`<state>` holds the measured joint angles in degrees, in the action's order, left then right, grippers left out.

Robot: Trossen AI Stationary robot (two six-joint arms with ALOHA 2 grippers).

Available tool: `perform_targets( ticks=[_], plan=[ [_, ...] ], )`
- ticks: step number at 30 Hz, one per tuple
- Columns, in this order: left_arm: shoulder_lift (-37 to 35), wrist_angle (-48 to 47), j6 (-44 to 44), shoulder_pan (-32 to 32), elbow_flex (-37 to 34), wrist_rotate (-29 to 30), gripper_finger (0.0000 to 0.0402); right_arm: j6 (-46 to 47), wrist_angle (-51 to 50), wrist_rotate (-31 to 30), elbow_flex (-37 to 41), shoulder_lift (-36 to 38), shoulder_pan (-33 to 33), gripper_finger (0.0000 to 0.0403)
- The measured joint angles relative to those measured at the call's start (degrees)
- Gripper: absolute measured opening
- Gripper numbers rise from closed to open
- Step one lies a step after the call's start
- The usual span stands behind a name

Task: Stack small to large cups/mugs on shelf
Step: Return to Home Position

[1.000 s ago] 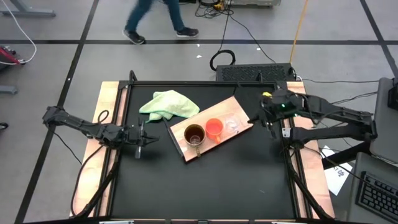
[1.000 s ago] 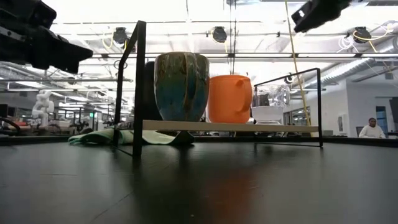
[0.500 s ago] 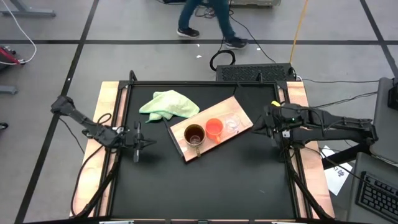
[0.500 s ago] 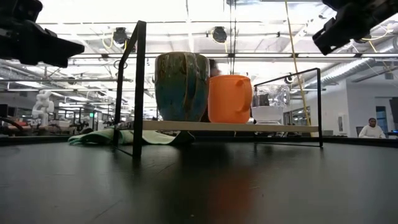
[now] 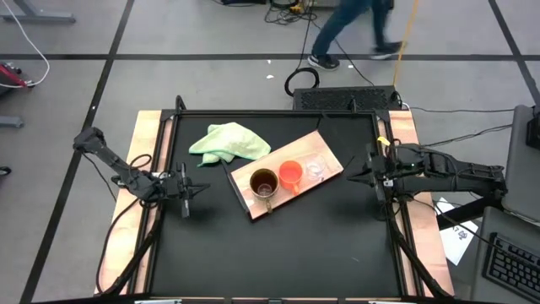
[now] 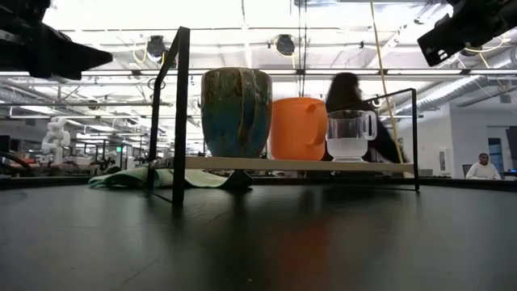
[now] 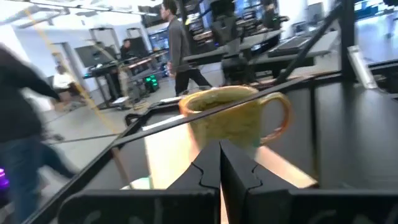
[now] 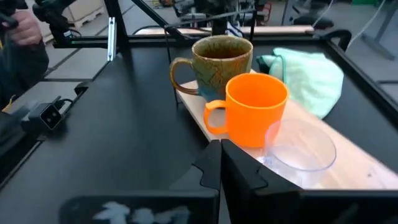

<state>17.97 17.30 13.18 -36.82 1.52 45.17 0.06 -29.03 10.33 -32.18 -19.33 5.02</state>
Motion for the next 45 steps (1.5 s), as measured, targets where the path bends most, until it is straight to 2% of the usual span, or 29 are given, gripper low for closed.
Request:
perform_targets(
  ticks=[3,13,23,30,38,45],
  plan=[
    [-0.6,-2.2,0.3,3.4,0.0,-1.6,0.0000,-1.5,0.1,0.2,0.0,0.6,0.0,0.0000],
    [-5.2,-9.5,-1.0,17.7,0.0,-17.8,0.0000,-1.5,0.5,0.2,1.8,1.8,0.0,0.0000],
    [-12.5,-16.4,-3.8,27.1,0.0,-27.7,0.0000,2.0,3.5,0.1,4.2,7.4,0.0,0.0000],
    [-14.7,-17.6,-4.8,31.4,0.1,-36.4,0.0000,5.4,10.2,2.0,10.1,9.6,0.0,0.0000],
    [-14.7,-18.2,-5.1,33.9,0.1,-39.3,0.0000,6.2,20.2,5.0,16.8,10.0,-0.3,0.0000],
    [-14.7,-18.8,-6.0,35.1,0.1,-42.5,0.0000,4.3,21.2,6.2,18.3,10.0,-2.4,0.0000]
  ],
)
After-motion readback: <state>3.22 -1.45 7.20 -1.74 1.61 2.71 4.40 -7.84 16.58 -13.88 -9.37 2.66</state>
